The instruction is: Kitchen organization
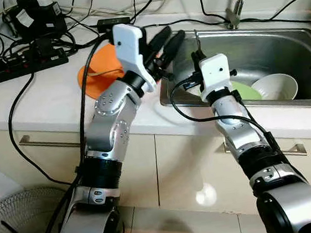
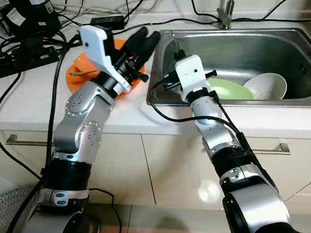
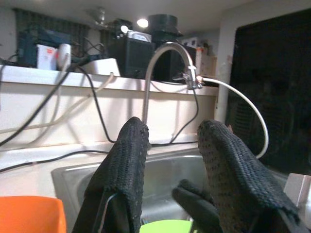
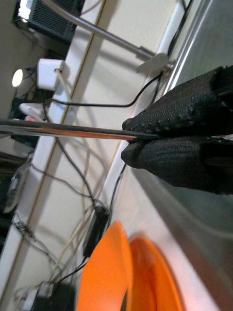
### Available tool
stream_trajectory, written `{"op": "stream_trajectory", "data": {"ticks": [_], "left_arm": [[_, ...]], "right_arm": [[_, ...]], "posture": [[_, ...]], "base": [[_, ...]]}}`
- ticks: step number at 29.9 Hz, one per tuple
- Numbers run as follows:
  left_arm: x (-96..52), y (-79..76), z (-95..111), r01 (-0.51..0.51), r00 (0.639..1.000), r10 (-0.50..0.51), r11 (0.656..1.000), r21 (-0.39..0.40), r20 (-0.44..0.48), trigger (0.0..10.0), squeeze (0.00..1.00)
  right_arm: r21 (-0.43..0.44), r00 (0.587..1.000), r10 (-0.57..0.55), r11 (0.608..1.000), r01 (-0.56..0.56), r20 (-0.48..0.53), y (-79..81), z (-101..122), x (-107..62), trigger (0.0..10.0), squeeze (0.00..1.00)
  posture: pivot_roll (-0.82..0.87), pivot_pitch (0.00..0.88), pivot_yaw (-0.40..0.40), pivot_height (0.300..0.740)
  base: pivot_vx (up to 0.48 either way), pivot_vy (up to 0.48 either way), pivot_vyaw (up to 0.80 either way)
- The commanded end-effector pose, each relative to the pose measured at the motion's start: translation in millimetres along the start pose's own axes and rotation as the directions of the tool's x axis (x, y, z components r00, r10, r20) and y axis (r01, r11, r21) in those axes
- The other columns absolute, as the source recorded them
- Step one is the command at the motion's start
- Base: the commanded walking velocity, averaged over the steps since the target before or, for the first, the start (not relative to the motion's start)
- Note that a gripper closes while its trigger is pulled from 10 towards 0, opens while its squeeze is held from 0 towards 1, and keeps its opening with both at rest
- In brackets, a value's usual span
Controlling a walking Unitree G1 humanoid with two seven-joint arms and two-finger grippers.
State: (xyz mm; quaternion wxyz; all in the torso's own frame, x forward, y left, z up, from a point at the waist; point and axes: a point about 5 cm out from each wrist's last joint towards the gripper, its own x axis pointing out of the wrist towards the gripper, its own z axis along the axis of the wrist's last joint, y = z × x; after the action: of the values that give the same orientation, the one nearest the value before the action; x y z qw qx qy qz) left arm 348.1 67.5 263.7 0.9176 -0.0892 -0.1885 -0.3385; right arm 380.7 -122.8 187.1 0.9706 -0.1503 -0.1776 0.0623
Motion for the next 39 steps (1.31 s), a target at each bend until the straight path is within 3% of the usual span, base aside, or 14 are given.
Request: {"op": "stream_trajectory", "data": {"ticks": [1,2,9,12,16,19,24,29,39], "left_arm": [[-2.8,1.0,2.8,-0.01,1.0,0.01,1.0,0.007,0.008,10.0,0.0],[-4.9,1.9,1.5,-0.014,1.0,0.014,1.0,0.007,0.001,10.0,0.0],[-27.2,8.5,-15.3,-0.06,0.994,0.061,0.998,0.008,-0.088,10.0,0.0],[-31.4,8.9,-22.1,-0.059,0.99,0.06,0.998,0.013,-0.13,10.0,0.0],[-47.0,5.4,-50.5,-0.039,0.963,0.042,0.999,0.019,-0.265,10.0,0.0],[-54.0,2.7,-61.5,-0.044,0.95,0.043,0.999,0.001,-0.308,10.0,0.0],[-63.9,-2.5,-79.2,-0.048,0.922,0.035,0.999,-0.025,-0.386,10.0,0.0],[-70.4,-5.1,-89.1,-0.022,0.892,0.018,1.0,-0.003,-0.452,10.0,0.0],[-72.0,-11.1,-89.2,0.003,0.883,-0.005,1.0,-0.004,-0.469,10.0,0.0]], "right_arm": [[-0.002,0.999,-0.045,0.999,0.045,0.018,-13.6,7.4,7.8,4.0,0.0],[-0.004,0.998,-0.055,0.998,0.055,0.01,-16.8,7.1,9.3,9.7,0.0],[0.027,0.98,-0.155,0.987,0.16,-0.127,-45.4,-1.2,19.2,10.0,0.0],[0.035,0.975,-0.163,0.985,0.17,-0.152,-48.8,-2.7,20.4,10.0,0.0],[0.044,0.964,-0.169,0.982,0.181,-0.205,-53.9,-6.9,22.1,10.0,0.0],[0.034,0.958,-0.177,0.981,0.189,-0.223,-56.7,-8.9,21.9,10.0,0.0],[0.042,0.951,-0.165,0.982,0.182,-0.263,-57.1,-12.6,21.7,10.0,0.0],[0.043,0.941,-0.142,0.986,0.163,-0.308,-53.1,-19.1,19.3,10.0,0.0],[0.094,0.907,-0.116,0.981,0.167,-0.404,-44.2,-31.3,14.0,10.0,0.0]], "posture": [[0.13,0.022,0.023,0.74],[0.13,0.022,0.023,0.74],[0.15,0.023,0.014,0.74],[0.15,0.023,0.014,0.74],[0.16,0.02,0.01,0.74],[0.17,0.021,0.007,0.74],[0.17,0.022,0.006,0.74],[0.18,0.02,0.01,0.74],[0.19,0.013,0.012,0.74]], "base": [[0.0,0.0,0.0],[0.0,0.0,0.0],[0.0,0.0,0.0],[0.0,0.0,0.0],[0.0,0.0,0.0],[0.0,0.0,0.0],[0.0,0.0,0.0],[0.0,0.0,0.0],[0.0,0.0,0.0]]}}
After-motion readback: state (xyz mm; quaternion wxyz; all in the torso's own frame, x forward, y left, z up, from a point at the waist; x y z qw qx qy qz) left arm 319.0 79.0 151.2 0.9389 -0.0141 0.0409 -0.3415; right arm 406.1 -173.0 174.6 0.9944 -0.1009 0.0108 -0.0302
